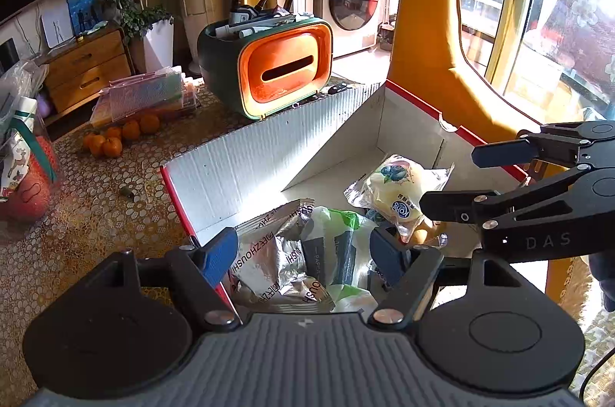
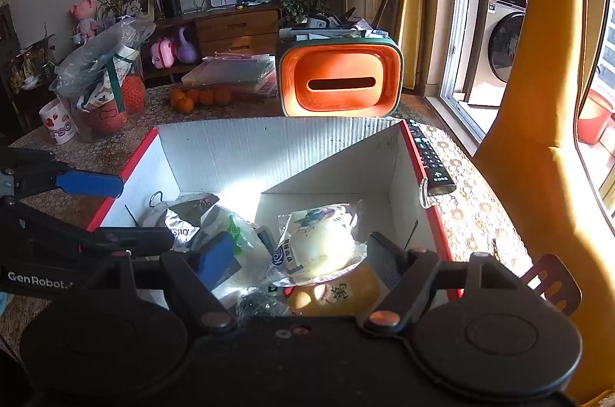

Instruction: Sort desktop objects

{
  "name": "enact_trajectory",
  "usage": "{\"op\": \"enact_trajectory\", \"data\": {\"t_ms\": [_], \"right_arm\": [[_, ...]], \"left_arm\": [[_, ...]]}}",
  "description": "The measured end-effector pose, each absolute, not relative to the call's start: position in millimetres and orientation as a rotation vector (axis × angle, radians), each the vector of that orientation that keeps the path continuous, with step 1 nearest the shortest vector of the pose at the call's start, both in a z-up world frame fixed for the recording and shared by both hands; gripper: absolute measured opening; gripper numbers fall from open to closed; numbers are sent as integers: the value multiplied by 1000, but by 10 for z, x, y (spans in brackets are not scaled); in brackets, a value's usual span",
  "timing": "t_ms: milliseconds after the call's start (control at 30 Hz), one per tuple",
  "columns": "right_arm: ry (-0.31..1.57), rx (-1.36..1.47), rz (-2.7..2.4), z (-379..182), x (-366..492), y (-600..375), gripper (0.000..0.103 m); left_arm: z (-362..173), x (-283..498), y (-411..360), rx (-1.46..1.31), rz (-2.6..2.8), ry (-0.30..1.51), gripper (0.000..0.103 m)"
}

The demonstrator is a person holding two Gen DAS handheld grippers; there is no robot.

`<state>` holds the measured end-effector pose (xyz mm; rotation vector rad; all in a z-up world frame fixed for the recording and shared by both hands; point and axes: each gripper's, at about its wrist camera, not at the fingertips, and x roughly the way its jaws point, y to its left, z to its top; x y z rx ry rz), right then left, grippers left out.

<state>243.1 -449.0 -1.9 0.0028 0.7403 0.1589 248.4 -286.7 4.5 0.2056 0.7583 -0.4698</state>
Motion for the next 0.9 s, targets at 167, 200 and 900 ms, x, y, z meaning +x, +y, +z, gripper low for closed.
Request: {"op": "enact_trajectory", "data": {"t_ms": [167, 200, 900], "right_arm": [[696, 1, 180, 124, 2240, -4446, 78], [689, 1, 183, 148, 2201, -4432, 79], [530, 42, 204, 266, 1421, -4171, 91]], "left_arm": [[153, 2330, -2755, 180, -479, 733, 75], [173, 2300, -2734, 176, -479, 727, 75], [305, 1712, -2344, 110, -452, 633, 85]]}}
